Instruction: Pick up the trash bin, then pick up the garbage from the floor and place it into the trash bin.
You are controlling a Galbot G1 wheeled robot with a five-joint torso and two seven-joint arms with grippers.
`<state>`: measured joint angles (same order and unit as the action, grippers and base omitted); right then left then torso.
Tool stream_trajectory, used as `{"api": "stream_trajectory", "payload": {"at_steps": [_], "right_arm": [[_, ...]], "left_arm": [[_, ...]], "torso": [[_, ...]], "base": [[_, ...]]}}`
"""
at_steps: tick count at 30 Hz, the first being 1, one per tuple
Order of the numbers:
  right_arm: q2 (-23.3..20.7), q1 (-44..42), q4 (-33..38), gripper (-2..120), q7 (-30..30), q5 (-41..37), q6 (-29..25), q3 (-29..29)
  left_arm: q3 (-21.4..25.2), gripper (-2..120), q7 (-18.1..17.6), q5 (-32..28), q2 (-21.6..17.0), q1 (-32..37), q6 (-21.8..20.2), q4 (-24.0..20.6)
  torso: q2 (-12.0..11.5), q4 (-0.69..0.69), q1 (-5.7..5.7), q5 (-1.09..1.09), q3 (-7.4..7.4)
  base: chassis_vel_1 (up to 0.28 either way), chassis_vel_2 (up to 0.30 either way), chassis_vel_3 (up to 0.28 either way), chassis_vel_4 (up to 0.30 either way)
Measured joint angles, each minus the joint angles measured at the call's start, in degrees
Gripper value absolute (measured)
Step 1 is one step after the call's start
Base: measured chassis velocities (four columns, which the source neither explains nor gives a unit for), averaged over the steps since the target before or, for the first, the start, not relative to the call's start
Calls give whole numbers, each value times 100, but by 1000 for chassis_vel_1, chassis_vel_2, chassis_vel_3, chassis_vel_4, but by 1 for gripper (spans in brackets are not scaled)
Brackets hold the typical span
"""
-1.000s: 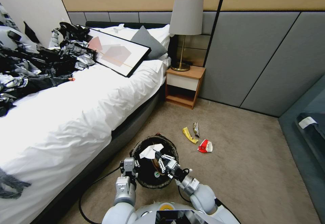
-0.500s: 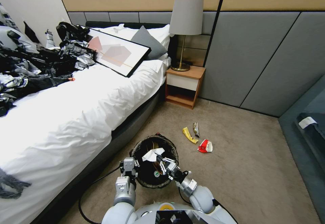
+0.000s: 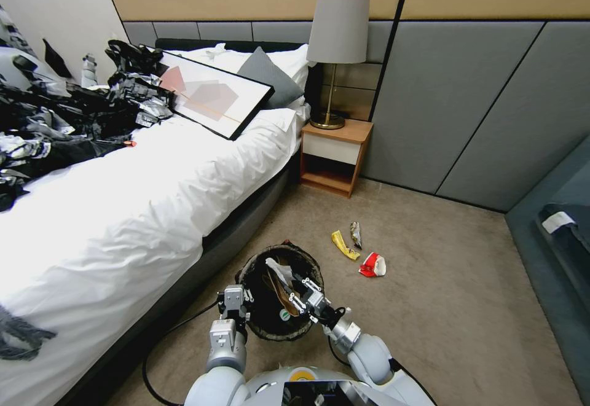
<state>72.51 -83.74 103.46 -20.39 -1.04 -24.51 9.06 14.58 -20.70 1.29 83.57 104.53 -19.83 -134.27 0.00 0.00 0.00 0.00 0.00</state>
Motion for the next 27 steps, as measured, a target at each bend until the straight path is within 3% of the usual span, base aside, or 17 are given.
{"api": "stream_trajectory", "payload": {"at_steps": [6,10,27], "right_arm": [[-49,-45,53,95,3,-5,11,52],[-67,-71,98,100,4,-5,14,75],[-119,-432,761,100,-29,94,-198,455]], "left_arm": [[-22,0,0,-3,-18,-2,0,-13],[-25,0,0,-8,-29,-4,0,-23],[21,0,0,-35,-27,-19,5,-31]], "torso": [[0,0,0,0,0],[0,0,0,0,0],[0,0,0,0,0]], "base": [[0,0,0,0],[0,0,0,0],[0,0,0,0]]}}
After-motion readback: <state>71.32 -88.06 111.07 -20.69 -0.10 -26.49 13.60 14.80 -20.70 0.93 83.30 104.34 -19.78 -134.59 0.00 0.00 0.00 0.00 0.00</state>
